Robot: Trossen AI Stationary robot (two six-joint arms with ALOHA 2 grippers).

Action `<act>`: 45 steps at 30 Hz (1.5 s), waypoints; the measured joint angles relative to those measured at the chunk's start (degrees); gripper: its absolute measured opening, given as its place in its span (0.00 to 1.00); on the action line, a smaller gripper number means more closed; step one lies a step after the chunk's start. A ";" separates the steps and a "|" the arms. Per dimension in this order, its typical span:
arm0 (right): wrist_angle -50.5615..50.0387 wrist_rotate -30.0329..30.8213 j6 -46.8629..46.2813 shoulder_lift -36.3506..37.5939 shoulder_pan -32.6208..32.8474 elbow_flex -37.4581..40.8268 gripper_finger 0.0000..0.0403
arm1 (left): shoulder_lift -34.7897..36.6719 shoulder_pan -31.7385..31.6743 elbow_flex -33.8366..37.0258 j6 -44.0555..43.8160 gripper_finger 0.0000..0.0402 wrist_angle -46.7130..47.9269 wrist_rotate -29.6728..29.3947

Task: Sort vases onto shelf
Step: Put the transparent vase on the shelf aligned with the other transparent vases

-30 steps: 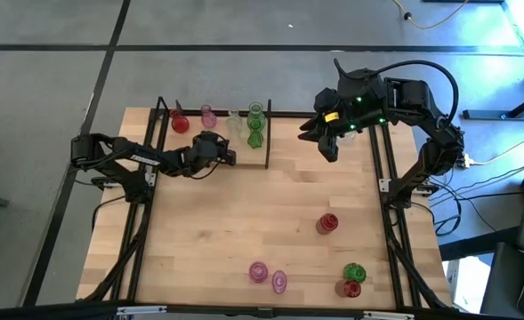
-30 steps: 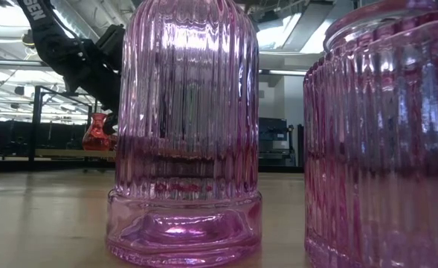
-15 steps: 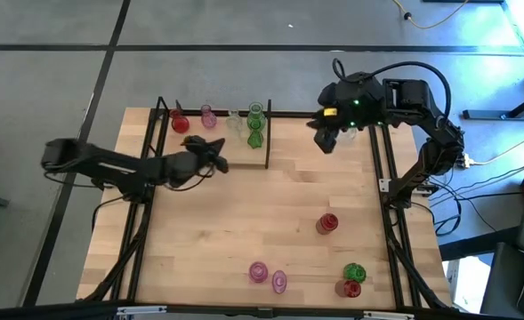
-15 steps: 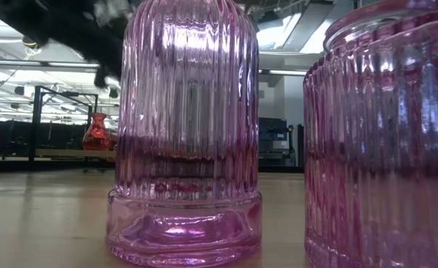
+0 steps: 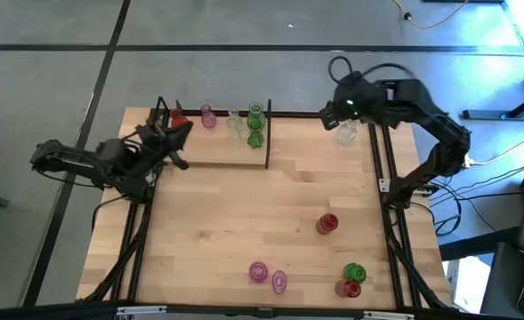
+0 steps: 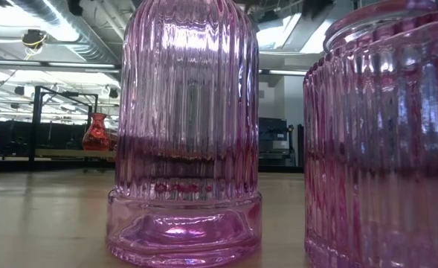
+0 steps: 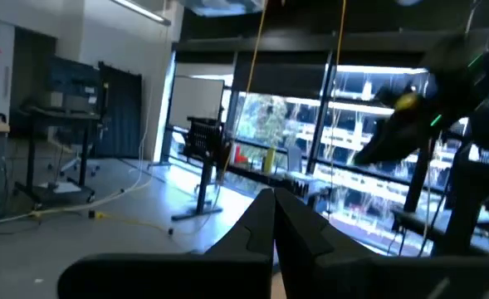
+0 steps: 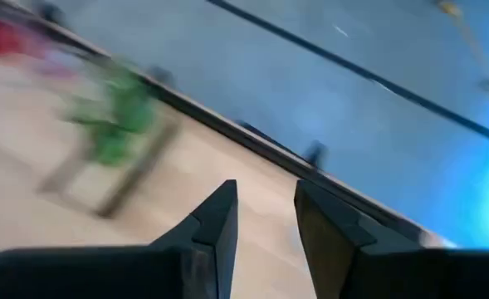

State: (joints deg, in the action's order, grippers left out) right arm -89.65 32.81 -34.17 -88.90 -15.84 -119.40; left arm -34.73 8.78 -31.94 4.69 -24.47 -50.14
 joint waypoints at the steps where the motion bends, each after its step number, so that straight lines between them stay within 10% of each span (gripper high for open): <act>1: 0.13 0.14 -0.07 0.13 -1.85 2.48 0.28 | 0.56 0.00 0.00 0.25 0.00 0.00 0.09; 8: 0.80 -15.03 -0.08 0.36 -18.20 17.98 0.28 | 3.26 0.00 -0.04 0.29 0.00 0.04 5.37; 16: 7.43 -17.91 2.67 1.30 -26.90 23.46 0.28 | 3.66 0.02 -0.04 -1.15 0.00 0.04 13.32; 45: 20.45 -25.94 -4.68 1.28 -39.82 43.07 0.28 | 3.68 -0.02 -0.04 -1.51 0.00 0.02 13.65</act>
State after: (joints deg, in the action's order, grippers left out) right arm -69.20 6.87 -38.85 -87.61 -55.66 -76.34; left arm -31.05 8.75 -31.99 3.18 -24.45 -36.49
